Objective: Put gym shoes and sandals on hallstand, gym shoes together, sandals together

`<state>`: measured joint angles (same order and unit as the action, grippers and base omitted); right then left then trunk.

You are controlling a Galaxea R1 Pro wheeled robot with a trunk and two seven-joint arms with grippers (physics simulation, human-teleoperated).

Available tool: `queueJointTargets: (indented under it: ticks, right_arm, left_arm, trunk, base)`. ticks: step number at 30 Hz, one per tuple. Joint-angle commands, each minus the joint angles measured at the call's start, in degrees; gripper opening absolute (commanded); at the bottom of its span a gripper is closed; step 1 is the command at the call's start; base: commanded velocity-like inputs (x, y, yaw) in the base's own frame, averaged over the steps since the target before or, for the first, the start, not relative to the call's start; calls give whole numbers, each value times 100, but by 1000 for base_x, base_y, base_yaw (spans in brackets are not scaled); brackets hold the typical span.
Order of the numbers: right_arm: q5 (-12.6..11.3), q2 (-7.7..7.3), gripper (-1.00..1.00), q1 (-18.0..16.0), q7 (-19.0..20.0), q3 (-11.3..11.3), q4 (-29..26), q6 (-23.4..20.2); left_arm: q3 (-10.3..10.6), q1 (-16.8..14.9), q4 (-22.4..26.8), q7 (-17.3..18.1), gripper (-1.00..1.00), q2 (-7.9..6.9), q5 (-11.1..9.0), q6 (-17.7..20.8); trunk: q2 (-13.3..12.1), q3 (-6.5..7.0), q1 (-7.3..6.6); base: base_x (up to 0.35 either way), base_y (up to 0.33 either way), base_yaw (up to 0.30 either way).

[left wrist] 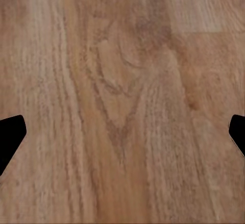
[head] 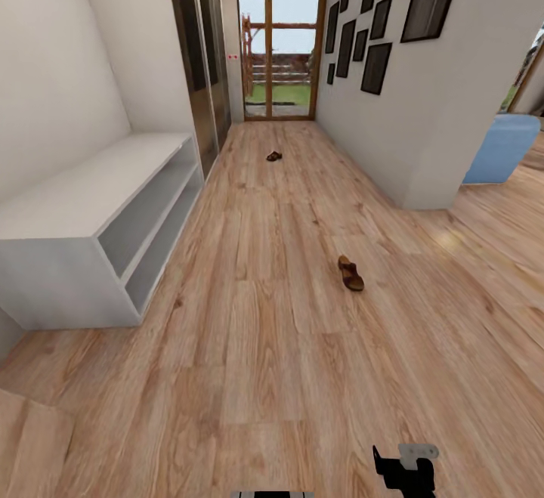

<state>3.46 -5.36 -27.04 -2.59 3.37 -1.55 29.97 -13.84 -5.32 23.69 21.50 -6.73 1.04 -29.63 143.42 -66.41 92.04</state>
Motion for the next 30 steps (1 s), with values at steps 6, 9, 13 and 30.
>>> queueJointTargets:
  ticks: [6,9,13,30]
  right_arm:
    - [36,0,100,-3,-13,32,6,17]
    - [34,0,100,-3,-13,32,6,17]
    - [38,0,100,-3,-13,32,6,17]
    - [37,0,100,-3,-13,32,6,17]
  left_arm:
    - [-43,-5,-4,56,100,5,11,-8]
    - [-44,-7,-4,56,100,5,11,-8]
    - [-42,-5,-4,56,100,5,11,-8]
    - [-44,-5,-4,56,100,5,11,-6]
  trunk:
    - [1,-5,2]
    - [1,-5,2]
    - [1,-5,2]
    - [1,-5,2]
  base:
    - [339,9,0]
    - [339,2,0]
    - [339,0,0]
    - [339,0,0]
